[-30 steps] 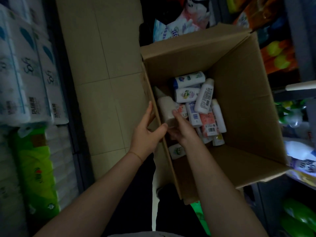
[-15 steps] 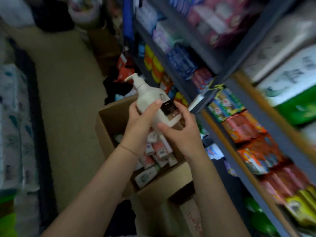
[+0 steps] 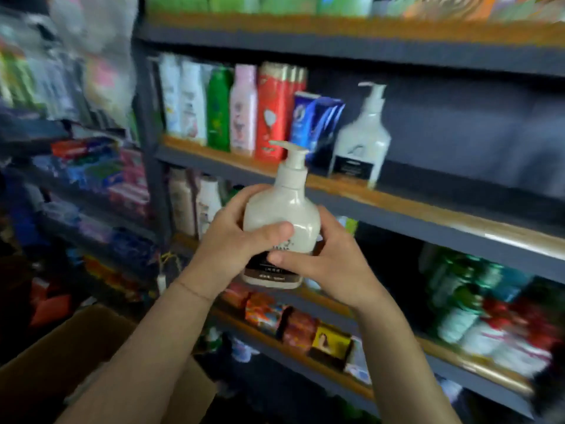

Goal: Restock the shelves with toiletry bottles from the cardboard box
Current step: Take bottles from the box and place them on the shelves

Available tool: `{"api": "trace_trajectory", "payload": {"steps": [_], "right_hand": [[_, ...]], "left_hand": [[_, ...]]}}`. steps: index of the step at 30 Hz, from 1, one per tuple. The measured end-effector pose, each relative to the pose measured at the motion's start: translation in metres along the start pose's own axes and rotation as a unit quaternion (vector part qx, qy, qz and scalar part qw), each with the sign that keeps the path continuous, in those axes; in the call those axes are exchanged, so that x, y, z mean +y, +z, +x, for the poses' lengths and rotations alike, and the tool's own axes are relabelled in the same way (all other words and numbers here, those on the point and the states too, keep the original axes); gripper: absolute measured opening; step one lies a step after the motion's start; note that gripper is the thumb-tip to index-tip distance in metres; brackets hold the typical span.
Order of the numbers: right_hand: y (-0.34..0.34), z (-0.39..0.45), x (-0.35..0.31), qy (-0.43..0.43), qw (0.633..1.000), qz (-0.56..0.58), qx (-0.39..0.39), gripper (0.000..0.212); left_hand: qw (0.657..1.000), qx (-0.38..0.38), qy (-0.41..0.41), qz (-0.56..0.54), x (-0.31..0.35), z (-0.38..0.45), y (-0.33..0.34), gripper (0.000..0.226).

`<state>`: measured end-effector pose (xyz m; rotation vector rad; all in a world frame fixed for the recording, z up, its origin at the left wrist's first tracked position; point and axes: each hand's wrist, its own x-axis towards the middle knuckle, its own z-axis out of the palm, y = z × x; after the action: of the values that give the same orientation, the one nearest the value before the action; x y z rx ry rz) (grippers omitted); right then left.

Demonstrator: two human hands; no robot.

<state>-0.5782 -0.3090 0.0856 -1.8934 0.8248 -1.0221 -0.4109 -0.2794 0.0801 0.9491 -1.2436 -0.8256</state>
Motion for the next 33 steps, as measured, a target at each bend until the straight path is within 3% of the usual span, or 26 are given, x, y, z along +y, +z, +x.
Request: {"api": "trace_trajectory", "payload": {"steps": [3,5,9,11,14,17,26,33], "right_hand": [[-0.052,-0.018,-0.014,-0.046,0.994,-0.027,0.092,0.065],[-0.078,-0.027,-0.02,-0.074,0.984,-0.064,0.149,0.066],[-0.122,-0.034,-0.027,-0.119,0.952,-0.112,0.259,0.07],[-0.139,-0.03,-0.031,-0.125,0.936,-0.132,0.3,0.074],[-0.158,-0.017,-0.029,-0.126,0.921,-0.162,0.331,0.075],[-0.169,-0.004,-0.023,-0.104,0.924,-0.16,0.333,0.073],[-0.192,0.035,-0.001,-0.021,0.937,-0.22,0.271,0.076],[-0.191,0.063,0.006,0.059,0.949,-0.231,0.207,0.061]], "left_hand": [[0.995,-0.081,0.06,0.023,0.031,0.017,0.048,0.054],[0.988,-0.105,0.102,0.044,0.048,0.032,0.07,0.037],[0.978,-0.017,0.122,0.167,0.035,0.084,0.091,0.026],[0.956,0.016,0.115,0.269,0.025,0.106,0.1,0.044],[0.924,0.008,0.086,0.374,0.021,0.131,0.117,0.082],[0.906,-0.009,0.056,0.419,0.019,0.159,0.126,0.095],[0.909,-0.027,0.034,0.415,0.004,0.202,0.135,0.075],[0.958,0.023,0.022,0.284,0.012,0.19,0.128,0.051]]}}
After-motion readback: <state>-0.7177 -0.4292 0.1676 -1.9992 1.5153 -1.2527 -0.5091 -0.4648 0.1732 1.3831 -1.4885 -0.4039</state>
